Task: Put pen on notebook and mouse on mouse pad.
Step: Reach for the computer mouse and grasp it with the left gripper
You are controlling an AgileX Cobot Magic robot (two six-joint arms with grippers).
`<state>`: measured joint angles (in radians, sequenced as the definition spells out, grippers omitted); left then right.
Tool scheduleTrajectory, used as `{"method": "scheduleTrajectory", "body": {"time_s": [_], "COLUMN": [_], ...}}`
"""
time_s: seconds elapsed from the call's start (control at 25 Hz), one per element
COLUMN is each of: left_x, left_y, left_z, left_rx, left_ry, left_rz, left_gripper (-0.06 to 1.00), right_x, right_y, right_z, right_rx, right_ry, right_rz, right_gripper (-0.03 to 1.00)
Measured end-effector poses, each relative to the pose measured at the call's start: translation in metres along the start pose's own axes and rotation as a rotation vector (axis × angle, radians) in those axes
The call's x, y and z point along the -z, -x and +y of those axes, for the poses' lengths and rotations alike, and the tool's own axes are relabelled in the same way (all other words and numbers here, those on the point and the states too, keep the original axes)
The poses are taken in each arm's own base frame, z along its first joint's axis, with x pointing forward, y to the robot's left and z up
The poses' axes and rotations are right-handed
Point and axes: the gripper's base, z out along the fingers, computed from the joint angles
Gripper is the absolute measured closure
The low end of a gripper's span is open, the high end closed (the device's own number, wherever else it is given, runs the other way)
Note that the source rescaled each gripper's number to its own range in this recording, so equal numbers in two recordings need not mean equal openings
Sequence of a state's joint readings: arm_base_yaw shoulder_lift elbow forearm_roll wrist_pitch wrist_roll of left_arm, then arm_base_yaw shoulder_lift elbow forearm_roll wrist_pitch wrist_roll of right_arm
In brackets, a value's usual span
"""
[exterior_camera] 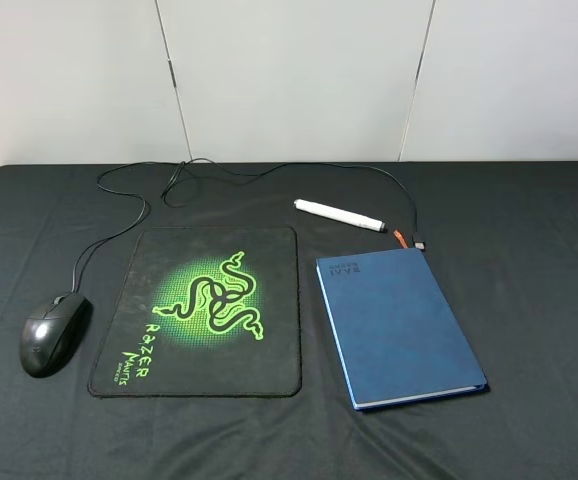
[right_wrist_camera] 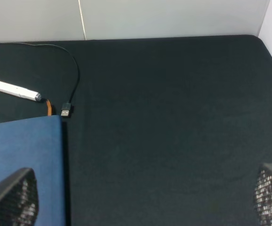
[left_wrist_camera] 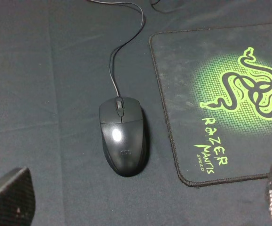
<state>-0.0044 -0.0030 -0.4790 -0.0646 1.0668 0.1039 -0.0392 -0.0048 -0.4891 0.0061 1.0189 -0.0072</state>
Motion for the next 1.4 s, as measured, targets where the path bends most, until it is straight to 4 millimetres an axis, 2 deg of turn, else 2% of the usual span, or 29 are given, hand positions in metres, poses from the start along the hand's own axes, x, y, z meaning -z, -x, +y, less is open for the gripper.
{"method": "scheduleTrajectory", "body": {"time_s": [0.52,0.84,1.12,1.4], "left_x": [0.000,0.010,-0.008,-0.038], "left_y": [0.000,0.017,0.046,0.057], "left_z": [0.000,0.001,0.004,0.006], "left_rx": [0.000,-0.001,0.025,0.059], "left_ry": [0.000,-0.001,-0.010,-0.017], "left_rz": [-0.002,0.008,0.146,0.313], "left_gripper": [-0.01,-0.01,-0.01,-0.01], "right_x": [0.000,0.000,0.000,0.000], "right_y": [0.000,0.000,0.000,0.000], "right_z": [0.000,0.000,0.000,0.000], "right_rx": [0.000,0.000,0.000,0.000], "right_ry": [0.000,0.000,0.000,0.000], "right_rz": [0.000,0.000,0.000,0.000], "right_gripper": [-0.03,-0.03,-0.03,-0.03]}}
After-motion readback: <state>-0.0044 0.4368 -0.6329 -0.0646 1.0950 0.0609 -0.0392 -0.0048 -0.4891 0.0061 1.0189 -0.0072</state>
